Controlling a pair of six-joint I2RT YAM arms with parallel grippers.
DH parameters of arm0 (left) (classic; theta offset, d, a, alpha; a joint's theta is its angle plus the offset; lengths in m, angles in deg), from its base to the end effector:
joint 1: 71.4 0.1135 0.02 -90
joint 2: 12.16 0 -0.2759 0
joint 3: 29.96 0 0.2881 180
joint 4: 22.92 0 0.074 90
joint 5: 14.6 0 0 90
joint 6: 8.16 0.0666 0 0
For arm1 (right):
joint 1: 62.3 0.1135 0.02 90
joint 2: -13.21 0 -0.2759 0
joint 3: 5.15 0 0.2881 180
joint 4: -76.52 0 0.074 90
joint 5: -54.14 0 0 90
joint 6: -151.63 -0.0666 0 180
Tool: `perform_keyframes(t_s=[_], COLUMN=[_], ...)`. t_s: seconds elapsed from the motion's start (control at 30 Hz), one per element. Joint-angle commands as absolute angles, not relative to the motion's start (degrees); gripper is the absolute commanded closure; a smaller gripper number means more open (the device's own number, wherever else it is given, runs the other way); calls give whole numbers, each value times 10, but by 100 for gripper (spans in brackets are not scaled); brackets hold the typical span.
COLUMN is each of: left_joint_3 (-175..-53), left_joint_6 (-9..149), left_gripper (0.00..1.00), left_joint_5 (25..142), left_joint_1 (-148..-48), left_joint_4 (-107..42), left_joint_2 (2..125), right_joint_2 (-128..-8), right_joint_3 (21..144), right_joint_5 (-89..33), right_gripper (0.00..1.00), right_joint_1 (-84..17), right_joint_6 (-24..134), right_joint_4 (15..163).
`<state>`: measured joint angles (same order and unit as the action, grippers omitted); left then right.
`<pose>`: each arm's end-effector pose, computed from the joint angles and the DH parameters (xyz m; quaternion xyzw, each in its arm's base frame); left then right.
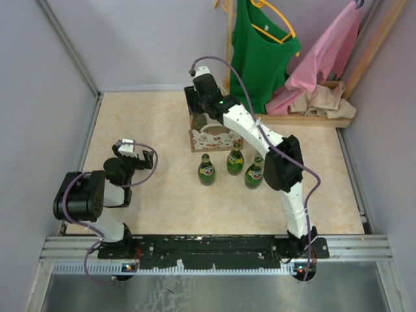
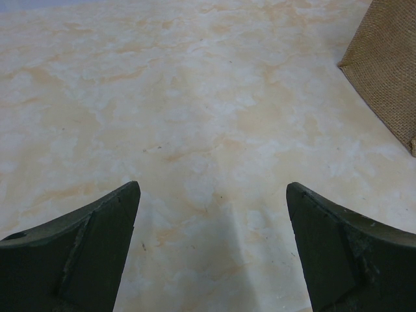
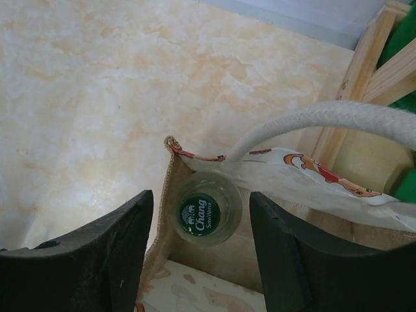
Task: Take the beverage out of the canvas bag
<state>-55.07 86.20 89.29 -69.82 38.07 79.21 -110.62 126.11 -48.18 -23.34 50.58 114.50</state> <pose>0.2810 -0.0082 0.1129 0.0992 0.7313 -0.0546 0.6726 0.4592 0.3530 0.3093 -0.1566 0.8507 0.1239 0.4862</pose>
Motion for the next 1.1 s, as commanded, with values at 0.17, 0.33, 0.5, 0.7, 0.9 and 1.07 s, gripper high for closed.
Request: perform_keyframes(t_s=[0.17,0.33,0.5,0.7,0.9,1.07], left_joint_3=[-559,-558,-559,-559,-559,-559], left_joint_6=[864,865,865,865,865,865], left_gripper=[0,0,0,0,0,0], left_joint_5=[892,891,892,892,891,892], left_joint_1=[-702,-701,-702,-701,-702,-701], left_joint_4=[385,385,385,386,386,385], left_joint_2=[792,792,792,792,792,792], right_joint_2=[-1114,-1117,-1122,-1135,-1155,-1165], right_joint_3=[1249,1235,1233,1237,1254,1257], right_joint_5=[-517,-533,-538,-537,-536,-537], right_gripper=[39,40,41,41,43,46], right_joint_1=[-233,-233,-234,-233,-234,-234], right_joint_6=[524,525,530,538,542,545], right_joint_4=[1126,1123,1121,1110,1106,1101])
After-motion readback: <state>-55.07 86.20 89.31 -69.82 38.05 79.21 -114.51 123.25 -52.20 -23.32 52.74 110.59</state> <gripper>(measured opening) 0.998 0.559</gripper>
